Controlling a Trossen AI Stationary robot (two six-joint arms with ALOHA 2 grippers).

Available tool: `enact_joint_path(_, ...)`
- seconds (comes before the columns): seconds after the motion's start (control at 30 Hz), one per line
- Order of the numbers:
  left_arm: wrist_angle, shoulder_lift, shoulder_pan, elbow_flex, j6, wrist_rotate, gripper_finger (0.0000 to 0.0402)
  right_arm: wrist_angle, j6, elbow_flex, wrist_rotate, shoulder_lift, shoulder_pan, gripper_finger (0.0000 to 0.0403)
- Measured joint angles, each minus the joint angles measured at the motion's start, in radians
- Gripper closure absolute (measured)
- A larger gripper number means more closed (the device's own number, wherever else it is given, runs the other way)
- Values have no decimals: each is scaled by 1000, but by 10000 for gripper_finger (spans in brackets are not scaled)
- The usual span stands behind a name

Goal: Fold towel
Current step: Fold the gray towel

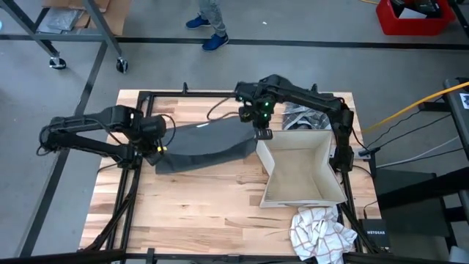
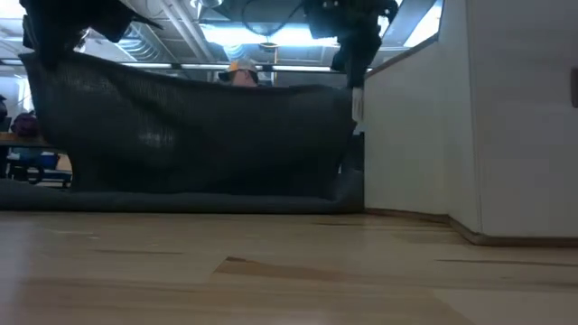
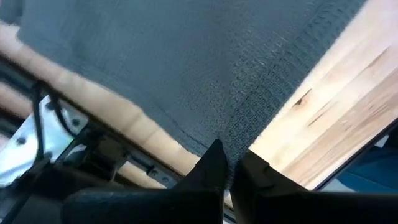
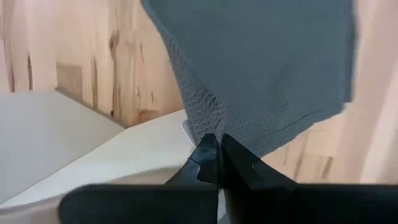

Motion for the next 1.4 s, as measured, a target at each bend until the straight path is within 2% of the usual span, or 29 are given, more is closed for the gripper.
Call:
enact_joint_path(0.1,45,1,-27,-37,4,-21,401,66,-7,-76,24,1,0,398)
enact_joint_path(0.3,58,1,-33,-116,-38,-131,401,175,-14,-162,203,1,-11,398)
enact_joint_path(0.5,54,0,-29,-136,-48,-231,401,204,-53,-167,228,1,-55,398)
enact_joint_path(0.67,40,-2,-29,-90,-92,-383,401,240,-53,-155,290,1,-97,398)
enact_joint_path(0.9,-72,-3,-23,1,-166,-680,401,367,-44,-155,326,-1,-144,398)
enact_joint_path(1.1,-79,-2,23,8,-133,-738,401,494,-41,-155,399,-1,-161,398)
enact_joint_path(1.27,-68,-1,74,8,-135,-832,401,538,-59,-155,471,-1,-171,398)
enact_joint_path(1.4,-29,-1,113,8,-85,-837,401,549,-60,-155,505,-1,-178,398)
